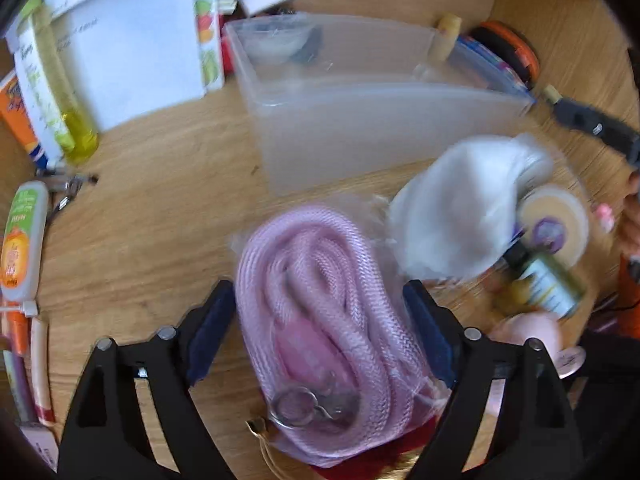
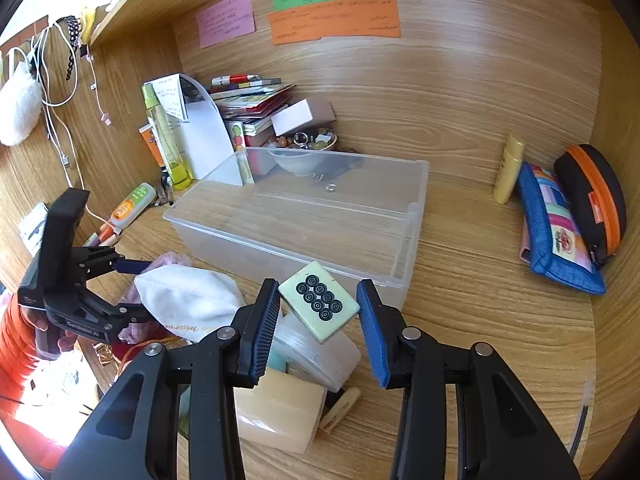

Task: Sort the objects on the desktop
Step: 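Lift and carry the rope bag and tile over the clear plastic box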

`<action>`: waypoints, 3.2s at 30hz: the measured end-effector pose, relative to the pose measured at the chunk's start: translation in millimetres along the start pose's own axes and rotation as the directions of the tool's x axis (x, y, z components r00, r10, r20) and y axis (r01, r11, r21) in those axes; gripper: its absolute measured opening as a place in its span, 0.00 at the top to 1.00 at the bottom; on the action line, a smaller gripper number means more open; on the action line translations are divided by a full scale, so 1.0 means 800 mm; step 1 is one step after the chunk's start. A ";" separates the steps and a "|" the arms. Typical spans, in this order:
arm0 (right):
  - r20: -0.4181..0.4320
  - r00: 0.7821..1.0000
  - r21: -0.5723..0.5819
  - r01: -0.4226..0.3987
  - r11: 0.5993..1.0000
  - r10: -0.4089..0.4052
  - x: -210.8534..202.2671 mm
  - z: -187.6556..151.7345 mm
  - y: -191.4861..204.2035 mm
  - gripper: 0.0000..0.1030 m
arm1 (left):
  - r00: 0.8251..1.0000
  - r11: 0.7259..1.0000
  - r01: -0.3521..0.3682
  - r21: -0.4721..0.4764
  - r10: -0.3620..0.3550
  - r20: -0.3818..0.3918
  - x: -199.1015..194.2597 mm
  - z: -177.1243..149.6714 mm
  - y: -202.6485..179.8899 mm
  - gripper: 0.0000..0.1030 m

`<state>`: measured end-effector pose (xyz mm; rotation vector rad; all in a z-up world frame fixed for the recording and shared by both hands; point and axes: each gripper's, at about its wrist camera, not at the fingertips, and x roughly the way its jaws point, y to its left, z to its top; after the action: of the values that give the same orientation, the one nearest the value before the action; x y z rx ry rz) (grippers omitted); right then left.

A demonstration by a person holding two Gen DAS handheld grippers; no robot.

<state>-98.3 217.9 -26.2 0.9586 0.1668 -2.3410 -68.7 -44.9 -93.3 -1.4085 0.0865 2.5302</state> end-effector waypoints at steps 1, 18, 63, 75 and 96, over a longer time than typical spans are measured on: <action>-0.002 1.000 -0.004 -0.001 1.000 0.001 0.002 0.000 0.002 0.64 | 1.000 1.000 -0.017 0.015 0.017 -0.005 0.001 -0.003 -0.001 0.17; 0.018 1.000 -0.010 0.001 1.000 -0.001 0.017 0.034 0.001 0.64 | 0.974 0.994 -0.082 -0.072 0.095 0.204 -0.032 -0.003 0.004 0.37; -0.133 0.990 -0.003 0.035 0.999 -0.035 0.151 0.107 -0.018 0.64 | 0.929 0.998 0.038 -0.058 -0.014 0.369 -0.006 0.180 0.011 0.40; -0.153 0.987 -0.053 0.051 0.997 -0.059 0.169 0.111 -0.014 0.64 | 0.954 0.997 0.035 -0.074 -0.011 0.298 0.023 0.173 0.020 0.40; -0.135 0.989 -0.088 0.053 0.995 -0.064 0.165 0.095 -0.006 0.41 | 0.958 1.000 -0.013 -0.026 0.020 0.286 0.030 0.173 0.006 0.33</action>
<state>-220.6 133.7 -59.8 1.0876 0.3504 -2.3010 -196.4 -21.9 -40.0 -1.0365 0.0164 2.7269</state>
